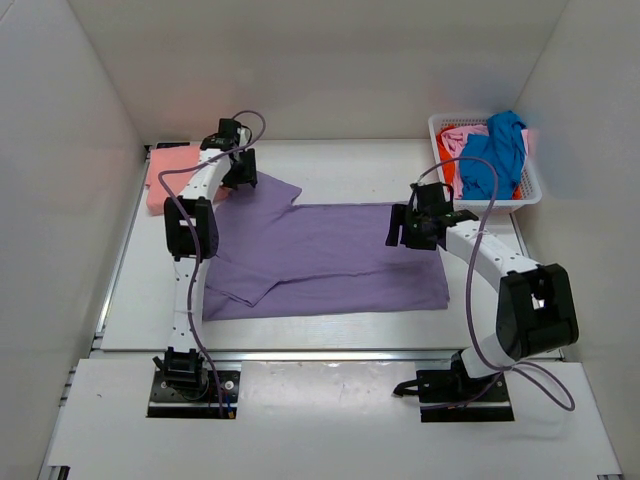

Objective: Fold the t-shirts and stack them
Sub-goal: Grap the side of the flattened tshirt furthest away from the robot with both arms

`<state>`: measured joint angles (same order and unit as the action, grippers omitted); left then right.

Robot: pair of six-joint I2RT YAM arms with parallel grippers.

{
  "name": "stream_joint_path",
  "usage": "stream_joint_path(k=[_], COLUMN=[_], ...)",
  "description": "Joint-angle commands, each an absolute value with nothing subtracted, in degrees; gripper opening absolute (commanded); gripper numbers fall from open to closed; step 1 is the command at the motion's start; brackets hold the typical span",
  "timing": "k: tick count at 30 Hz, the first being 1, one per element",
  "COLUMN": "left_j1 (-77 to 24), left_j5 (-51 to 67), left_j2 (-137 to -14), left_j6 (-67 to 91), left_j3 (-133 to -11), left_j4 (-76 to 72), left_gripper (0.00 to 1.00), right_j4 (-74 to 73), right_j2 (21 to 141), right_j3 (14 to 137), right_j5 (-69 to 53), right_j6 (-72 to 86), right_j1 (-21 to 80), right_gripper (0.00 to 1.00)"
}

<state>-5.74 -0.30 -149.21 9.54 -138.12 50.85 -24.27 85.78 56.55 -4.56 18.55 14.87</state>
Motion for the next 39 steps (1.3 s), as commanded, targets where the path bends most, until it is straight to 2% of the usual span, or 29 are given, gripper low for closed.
stream_joint_path(k=[1,14,19,24,25,27,29,30,33,39], left_j1=[-5.6,-5.1,-5.8,-7.0,-6.9,-7.7,-7.7,-7.7,-8.0,-8.3], left_j5=[-0.9,-0.4,-5.4,-7.5,-7.3,-7.4,-6.6,-6.7,-5.2,-5.0], left_j2=[-145.3,-144.6,-145.8,-150.5,-151.2,-150.7,-149.7,-149.5,-148.9,-148.6], left_j6=[8.7,8.7,7.6,6.2,5.7,5.2,4.3,4.5,4.0,3.2], left_j3=[-137.2,-136.1,-135.4,-143.1,-143.9,-143.4,-141.6,-140.3,-139.0,-140.0], left_j4=[49.3,47.1,48.1,54.6,55.3,55.5,54.7,54.2,53.6,55.3], left_gripper=[0.67,0.68,0.67,0.65,0.62,0.48,0.23,0.13,0.00,0.00], right_j4=[-21.8,-21.1,-20.7,-19.7,-19.9,-19.7,-19.2,-18.6,-18.0,-19.6], right_j2=[86.1,87.3,88.8,92.7,93.2,95.4,97.5,98.1,100.9,107.6], right_j3=[58.9,58.6,59.8,63.1,64.4,66.3,68.3,69.2,71.9,78.0], right_j5=[-4.2,-3.7,-2.8,-0.7,-0.3,-0.1,2.7,2.8,4.2,7.9], right_j6=[19.7,19.1,19.2,18.1,18.2,18.8,19.3,19.9,21.0,21.7], right_j1=[15.7,16.0,15.9,14.8,14.5,14.1,14.1,13.9,13.8,13.7], right_gripper=[0.65,0.65,0.65,0.66,0.67,0.69,0.69,0.68,0.68,0.68])
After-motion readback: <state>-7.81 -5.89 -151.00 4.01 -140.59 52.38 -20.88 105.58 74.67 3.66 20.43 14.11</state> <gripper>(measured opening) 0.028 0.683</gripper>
